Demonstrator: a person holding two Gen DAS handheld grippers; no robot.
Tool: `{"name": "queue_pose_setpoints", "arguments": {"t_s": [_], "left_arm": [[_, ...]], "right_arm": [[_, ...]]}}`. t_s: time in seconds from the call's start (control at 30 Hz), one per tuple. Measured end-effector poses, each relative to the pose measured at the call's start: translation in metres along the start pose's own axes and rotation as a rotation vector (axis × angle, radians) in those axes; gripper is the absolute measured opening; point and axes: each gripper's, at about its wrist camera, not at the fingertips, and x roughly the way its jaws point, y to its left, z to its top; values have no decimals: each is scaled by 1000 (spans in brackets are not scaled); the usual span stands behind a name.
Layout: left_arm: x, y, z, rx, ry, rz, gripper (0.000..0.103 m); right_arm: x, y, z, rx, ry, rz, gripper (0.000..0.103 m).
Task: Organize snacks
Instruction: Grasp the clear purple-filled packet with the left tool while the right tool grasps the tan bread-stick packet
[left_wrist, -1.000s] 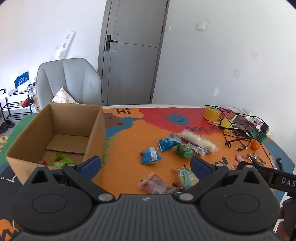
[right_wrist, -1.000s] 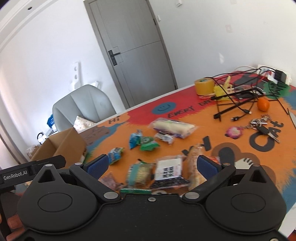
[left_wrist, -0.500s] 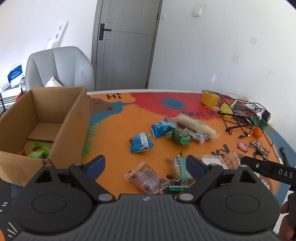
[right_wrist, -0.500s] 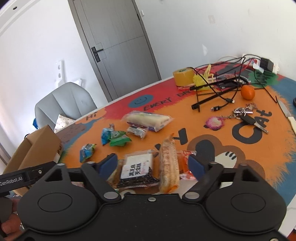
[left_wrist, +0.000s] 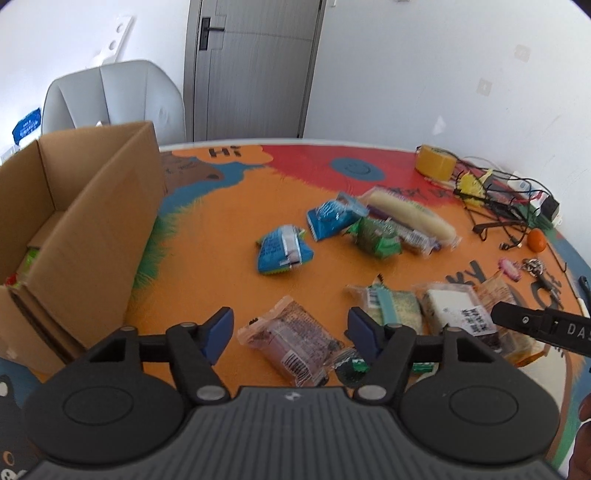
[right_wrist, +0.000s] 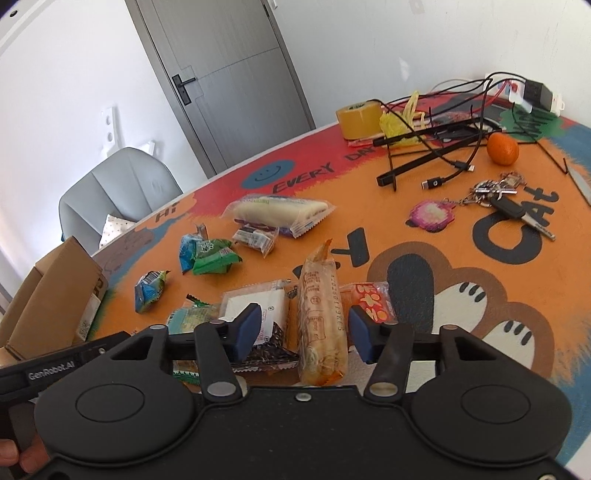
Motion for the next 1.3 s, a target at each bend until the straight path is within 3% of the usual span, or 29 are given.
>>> {"name": "queue_pose_setpoints", "arguments": {"t_s": [0.23,0.33,0.37,0.4,0.73,1.3], "left_arm": [[15,-1,-5,-4,34,5,66],[17,-5,-7,13,28,15,66],[18,-5,-7,16,25,17,66],[18,-6,-7,19,23,17,65],[9,-4,-11,54,10,27,40],[-29,18,2,-1,-57,-9,18]], "right_arm": [[8,-1,0,-1,3,6,46],[10,-3,-1,8,12,10,34],[10,-3,-1,8,14,9,26],[9,-3,-1,6,15,2,25],[-5,0,0,11,-25,-4,24],[-22,40,5,-49,-65,56,24]]}}
